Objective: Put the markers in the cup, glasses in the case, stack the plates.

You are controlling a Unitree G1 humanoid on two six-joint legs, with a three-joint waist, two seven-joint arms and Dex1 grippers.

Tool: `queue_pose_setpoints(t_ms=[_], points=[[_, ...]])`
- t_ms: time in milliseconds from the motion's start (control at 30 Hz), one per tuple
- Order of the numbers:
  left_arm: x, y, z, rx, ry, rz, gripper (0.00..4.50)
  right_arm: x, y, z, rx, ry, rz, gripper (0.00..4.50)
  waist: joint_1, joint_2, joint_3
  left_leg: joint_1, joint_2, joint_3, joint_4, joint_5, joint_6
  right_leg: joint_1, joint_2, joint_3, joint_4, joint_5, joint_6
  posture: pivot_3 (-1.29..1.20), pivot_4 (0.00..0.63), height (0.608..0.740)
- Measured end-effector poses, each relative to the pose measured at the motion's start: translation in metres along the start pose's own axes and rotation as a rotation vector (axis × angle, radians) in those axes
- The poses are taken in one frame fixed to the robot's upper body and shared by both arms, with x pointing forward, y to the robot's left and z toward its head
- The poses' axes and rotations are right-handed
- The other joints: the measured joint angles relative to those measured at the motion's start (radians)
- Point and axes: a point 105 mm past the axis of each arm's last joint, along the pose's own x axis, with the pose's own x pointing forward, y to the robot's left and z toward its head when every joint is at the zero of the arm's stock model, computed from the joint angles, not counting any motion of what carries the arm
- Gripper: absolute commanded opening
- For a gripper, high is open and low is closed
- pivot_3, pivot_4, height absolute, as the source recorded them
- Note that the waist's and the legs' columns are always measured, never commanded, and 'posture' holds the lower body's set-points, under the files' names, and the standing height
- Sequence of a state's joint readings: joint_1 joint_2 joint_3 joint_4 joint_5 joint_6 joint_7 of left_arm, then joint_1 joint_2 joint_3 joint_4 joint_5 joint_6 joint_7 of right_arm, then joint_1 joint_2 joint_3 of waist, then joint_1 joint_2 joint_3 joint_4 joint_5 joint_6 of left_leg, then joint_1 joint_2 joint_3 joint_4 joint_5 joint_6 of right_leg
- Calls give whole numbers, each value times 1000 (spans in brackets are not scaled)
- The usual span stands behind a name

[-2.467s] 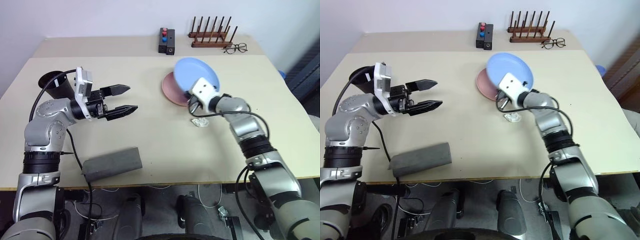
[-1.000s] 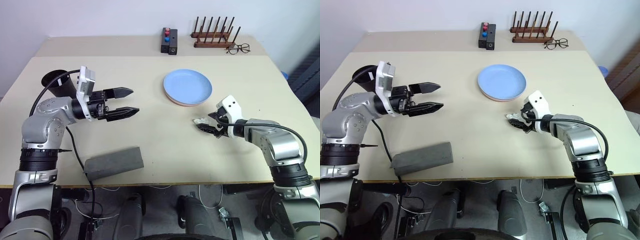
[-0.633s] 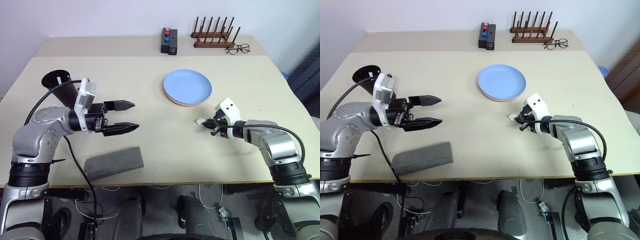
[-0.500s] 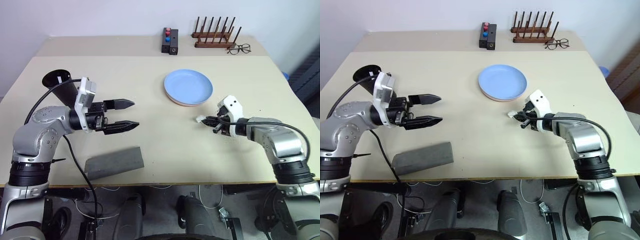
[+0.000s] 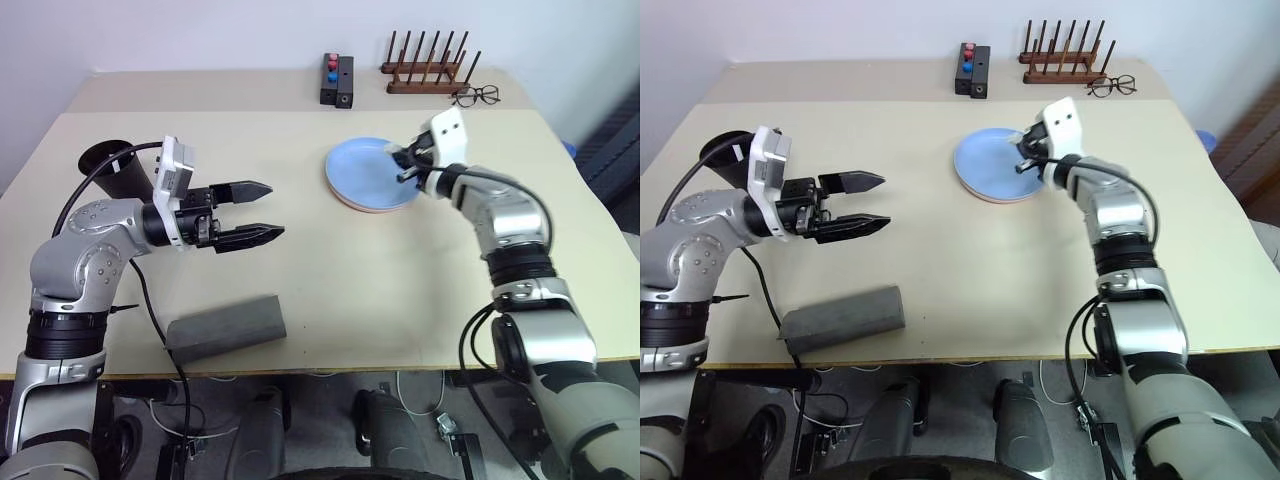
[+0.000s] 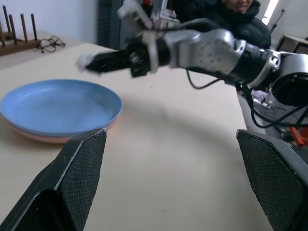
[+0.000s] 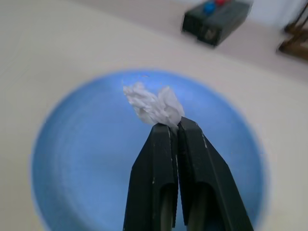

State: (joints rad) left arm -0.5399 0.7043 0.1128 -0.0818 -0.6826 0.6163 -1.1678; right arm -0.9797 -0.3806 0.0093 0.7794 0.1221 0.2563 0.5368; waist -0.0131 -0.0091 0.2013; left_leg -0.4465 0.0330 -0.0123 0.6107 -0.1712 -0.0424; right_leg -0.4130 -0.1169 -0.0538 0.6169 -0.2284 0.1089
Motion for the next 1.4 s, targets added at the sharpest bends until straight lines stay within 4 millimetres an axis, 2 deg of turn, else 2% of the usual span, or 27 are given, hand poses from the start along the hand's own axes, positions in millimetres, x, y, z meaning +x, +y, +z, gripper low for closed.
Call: queue_pose_setpoints(t_ms=[100, 233, 333, 500, 567, 667, 733, 800, 900, 967, 1000, 1067, 1133, 1267, 1400], points=[[-6, 5, -2, 26, 7, 69, 4500, 5, 2, -11, -22, 40, 16, 917, -2, 0, 0, 0, 0, 0, 0, 0, 0, -1, 0, 0, 2, 0, 0, 0, 150, 740], [-9, 5, -8, 42, 32, 117, 4500, 4, -1, -23, -55, 82, 30, 2800, -6, 1, 0, 2, 0, 0, 1, 0, 0, 0, 0, 0, 2, 0, -1, 0, 150, 740], [-10, 5, -12, 52, 27, 142, 4500, 0, -8, -18, -59, 59, 24, 4365, -5, 1, 0, 2, 0, 0, 2, 0, 0, 0, 0, 0, 3, -1, -2, 0, 150, 740], [-6, 7, -11, 74, 2, 158, 4500, -22, -30, 7, 0, -89, 6, 4444, 0, 0, 0, 2, 0, 0, 1, 0, 0, 1, 0, 0, 2, 0, -1, 0, 150, 740], [-1, 8, -10, 73, -20, 146, 4500, -42, -38, 13, 28, -183, 21, 4444, 5, 0, 0, 2, 0, 0, 2, 0, 0, 2, 0, 0, 2, 0, 0, 0, 150, 740], [3, 12, -9, 85, -31, 129, 4500, -84, -41, 12, 28, -243, 91, 4444, 13, 1, 0, 2, 0, 0, 1, 0, 0, 2, 0, 0, 1, 0, 0, 0, 150, 740], [0, 16, -17, 46, -3, 132, 4500, -119, -22, 9, -4, -240, 227, 4444, 17, 1, 0, 3, 0, 0, 0, 0, 0, 2, 0, 0, 1, -1, 1, 0, 150, 740], [-4, 22, -30, -2, 35, 159, 4500, -140, 4, 14, -41, -237, 364, 4444, 3, 2, 1, 4, 1, 1, 1, 0, 0, 2, 0, 0, 3, -1, 1, 0, 150, 740], [2, 20, -42, -24, 26, 129, 4500, -155, 41, 42, -176, -310, 484, 4444, -9, 2, 1, 5, 2, 1, 3, 0, 0, 2, 0, 0, 3, -2, -3, 0, 150, 740], [5, 19, -41, -13, 2, 100, 4500, -163, 59, 52, -237, -345, 548, 4444, -1, 1, 0, 5, 3, 1, 4, -1, -1, 2, 0, -1, 2, -2, -4, 0, 150, 740], [5, 19, -39, 2, -10, 82, 4500, -167, 61, 47, -254, -323, 564, 4444, 4, 0, 0, 5, 3, 1, 4, -1, -1, 3, 0, -1, 0, -2, -4, 0, 150, 740], [2, 21, -32, 42, -30, 76, 4500, -175, 59, 24, -239, -239, 585, 4444, 21, -1, -1, 4, 3, 2, 5, -1, -1, 5, -1, -1, -4, -1, -6, 0, 150, 740], [-1, 23, -34, 57, -28, 77, 4500, -181, 54, 6, -205, -181, 584, 4444, 28, 0, -1, 2, 1, 5, 5, -1, 0, 5, -3, 0, -6, 0, -8, 0, 150, 740], [-7, 26, -40, 79, -18, 89, 4500, -197, 44, 4, -213, -163, 557, 4444, 27, 0, -1, 1, 2, 6, 4, -1, 0, 3, -3, 0, -5, 0, -6, 0, 150, 740], [-37, 29, -40, 116, -16, 203, 4500, -210, 36, -3, -237, -114, 551, 4444, 18, 0, -1, 4, 5, 6, 3, -1, 0, 3, 0, 0, -4, 0, -6, 0, 150, 740]])
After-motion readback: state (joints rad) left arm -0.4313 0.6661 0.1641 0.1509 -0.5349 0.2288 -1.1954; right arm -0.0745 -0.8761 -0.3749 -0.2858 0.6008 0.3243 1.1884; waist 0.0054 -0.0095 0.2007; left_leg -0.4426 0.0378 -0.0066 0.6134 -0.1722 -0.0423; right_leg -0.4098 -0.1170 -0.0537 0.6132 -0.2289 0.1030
